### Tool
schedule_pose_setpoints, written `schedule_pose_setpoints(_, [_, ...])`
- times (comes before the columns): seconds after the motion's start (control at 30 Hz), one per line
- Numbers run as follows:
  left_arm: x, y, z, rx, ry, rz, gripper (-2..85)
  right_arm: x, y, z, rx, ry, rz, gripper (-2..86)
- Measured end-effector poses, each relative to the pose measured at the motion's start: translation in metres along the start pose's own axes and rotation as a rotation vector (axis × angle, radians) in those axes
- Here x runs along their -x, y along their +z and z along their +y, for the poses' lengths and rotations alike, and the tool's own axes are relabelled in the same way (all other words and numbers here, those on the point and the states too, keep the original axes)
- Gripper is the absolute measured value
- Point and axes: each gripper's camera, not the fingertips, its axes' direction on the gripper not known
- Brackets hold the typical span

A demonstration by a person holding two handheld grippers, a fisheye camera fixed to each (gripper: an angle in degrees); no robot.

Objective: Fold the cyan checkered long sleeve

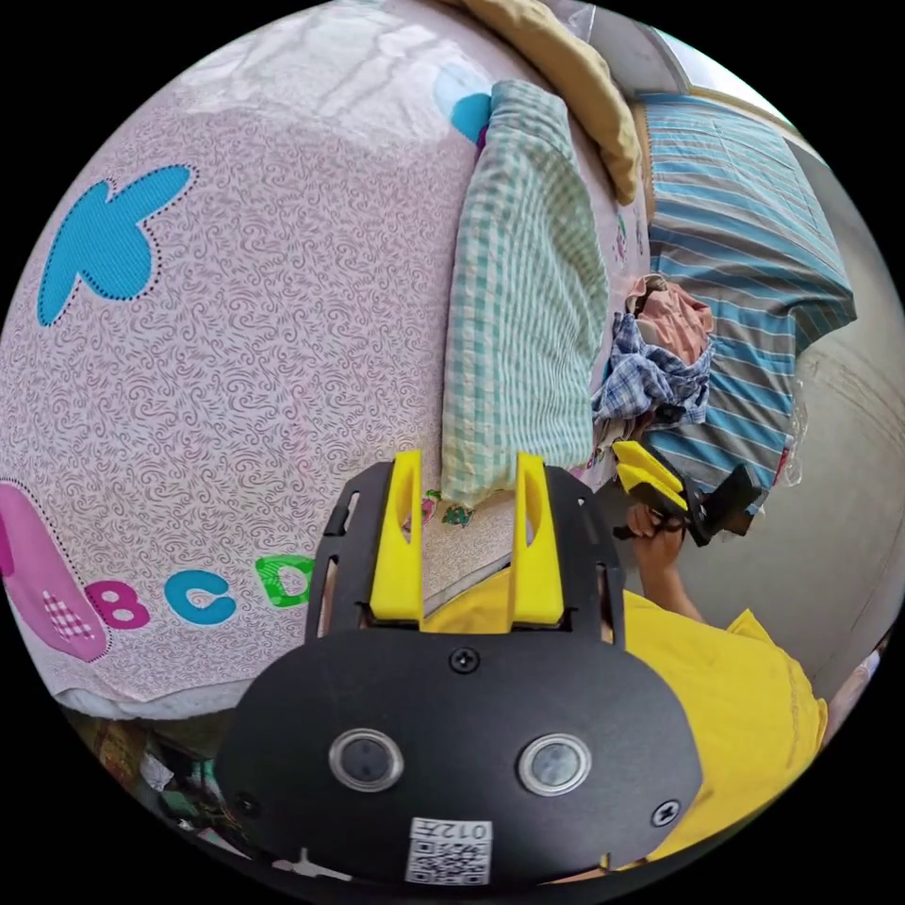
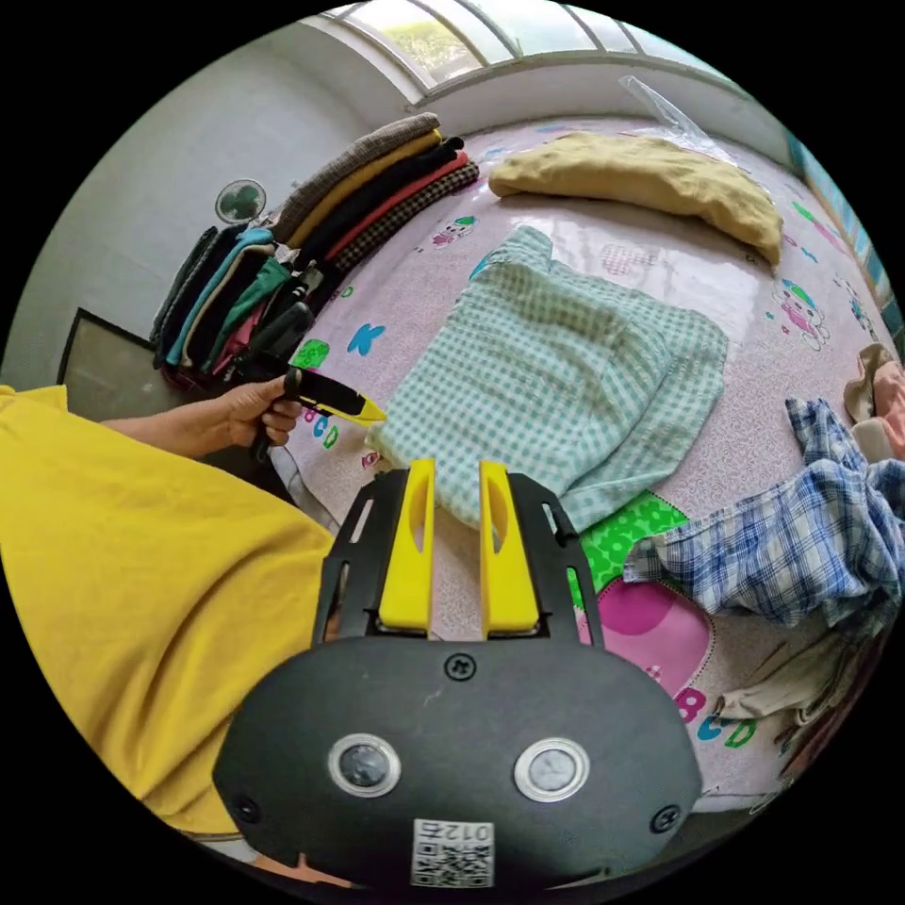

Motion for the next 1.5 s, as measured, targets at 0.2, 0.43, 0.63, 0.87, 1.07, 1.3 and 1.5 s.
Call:
schedule_pose_setpoints(0.2, [-0.005,-0.002,-0.006,0.08,0.043,-0.015,6.7,0.084,0.065,-0.005,0.119,-0.287,0.139,11.7])
schedule_pose_setpoints(0.43, [-0.011,-0.039,-0.005,0.102,0.003,0.221,5.2,0.142,0.113,0.007,0.152,-0.468,0.351,17.3])
schedule_pose_setpoints(0.63, [-0.024,-0.058,-0.006,0.126,-0.044,0.382,7.2,0.17,0.154,0.014,0.157,-0.562,0.6,9.6])
schedule_pose_setpoints(0.87, [-0.026,-0.107,-0.012,-0.062,-0.068,0.247,16.0,0.146,0.14,0.011,0.072,-0.405,0.608,6.1])
schedule_pose_setpoints(1.07, [-0.066,-0.084,-0.008,0.103,-0.035,0.311,14.7,0.129,0.145,0.027,0.065,-0.457,0.639,6.0])
schedule_pose_setpoints(1.3, [-0.099,-0.087,0.011,0.133,-0.057,0.353,8.0,0.064,0.128,0.058,0.108,-0.307,0.5,9.4])
schedule_pose_setpoints(1.5, [-0.153,-0.125,0.033,0.124,-0.018,0.477,7.8,-0.121,0.068,0.147,-0.121,0.654,-0.197,17.7])
